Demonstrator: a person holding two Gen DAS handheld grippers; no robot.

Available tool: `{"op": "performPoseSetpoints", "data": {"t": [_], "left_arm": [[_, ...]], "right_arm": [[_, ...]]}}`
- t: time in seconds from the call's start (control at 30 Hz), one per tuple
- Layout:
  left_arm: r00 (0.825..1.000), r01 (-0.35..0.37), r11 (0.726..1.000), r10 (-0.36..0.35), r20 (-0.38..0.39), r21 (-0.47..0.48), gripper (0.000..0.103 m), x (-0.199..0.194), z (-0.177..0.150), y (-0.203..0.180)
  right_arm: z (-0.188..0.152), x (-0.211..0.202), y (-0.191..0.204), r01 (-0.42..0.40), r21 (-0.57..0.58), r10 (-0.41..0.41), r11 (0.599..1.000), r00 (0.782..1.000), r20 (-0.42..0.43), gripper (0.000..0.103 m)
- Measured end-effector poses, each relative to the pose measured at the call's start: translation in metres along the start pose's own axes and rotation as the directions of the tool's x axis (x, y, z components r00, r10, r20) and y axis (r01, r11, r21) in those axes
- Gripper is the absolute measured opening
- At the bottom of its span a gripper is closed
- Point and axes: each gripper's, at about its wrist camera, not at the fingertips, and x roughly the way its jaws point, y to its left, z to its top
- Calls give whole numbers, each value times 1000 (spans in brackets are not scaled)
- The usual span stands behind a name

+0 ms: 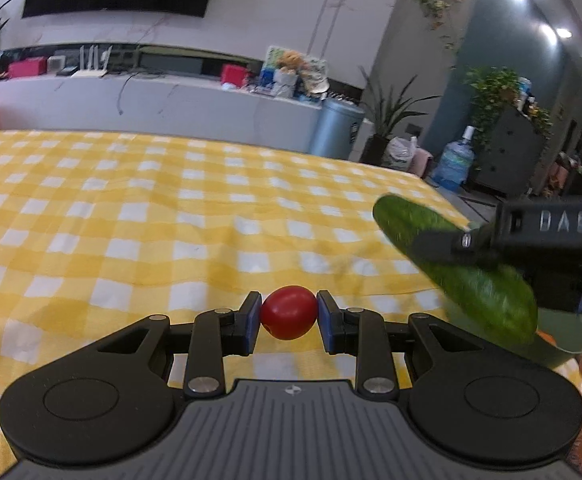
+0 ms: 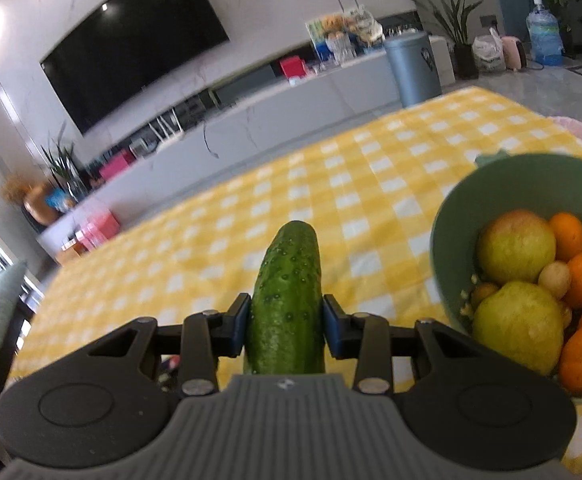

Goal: Organize fruits
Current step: 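Carry the tomato and cucumber up and over the green colander, then open the left tool to drop the tomato while the right tool releases the cucumber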

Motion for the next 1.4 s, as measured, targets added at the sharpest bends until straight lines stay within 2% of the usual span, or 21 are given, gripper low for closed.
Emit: {"op": "performPoseSetpoints", "data": {"t": [0.23,0.4,0.57,0.67,0.8,0.93,1.1,1.17,1.23,1.3,1.4], "left_arm": [[993,118,993,-118,26,4,33,-8,7,-18],[978,206,978,-206,34,13,33,-10,12,-34],[962,272,961,-273,15,45,33,-2,20,-61],[960,278,958,-279,9,64,33,9,21,-84],[953,301,951,-300,-31,69,33,35,21,-109],[941,331,944,-330,-76,-2,33,65,25,-118],[945,311,950,-309,-102,-2,33,86,27,-120],[938,325,946,-324,-121,-11,33,92,27,-121],[933,334,943,-333,-139,-14,44,95,25,-120],[934,335,942,-334,-125,-13,51,93,23,-118],[930,352,935,-346,-125,31,62,87,22,-124]], "right_arm": [[19,-43,-36,-24,126,6,992,990,139,35],[24,-77,-73,19,192,-63,981,972,225,35],[24,-104,-112,70,286,-153,956,949,276,35],[20,-113,-128,98,332,-198,938,938,283,35],[18,-111,-143,100,357,-202,929,944,260,35],[14,-108,-149,83,359,-181,930,952,249,35],[16,-110,-155,42,374,-158,926,946,285,35],[14,-112,-158,32,380,-153,925,944,293,35],[13,-110,-160,35,382,-153,924,947,283,35],[13,-106,-162,52,384,-162,922,952,259,35],[13,-100,-161,105,374,-201,922,953,228,35]]}}
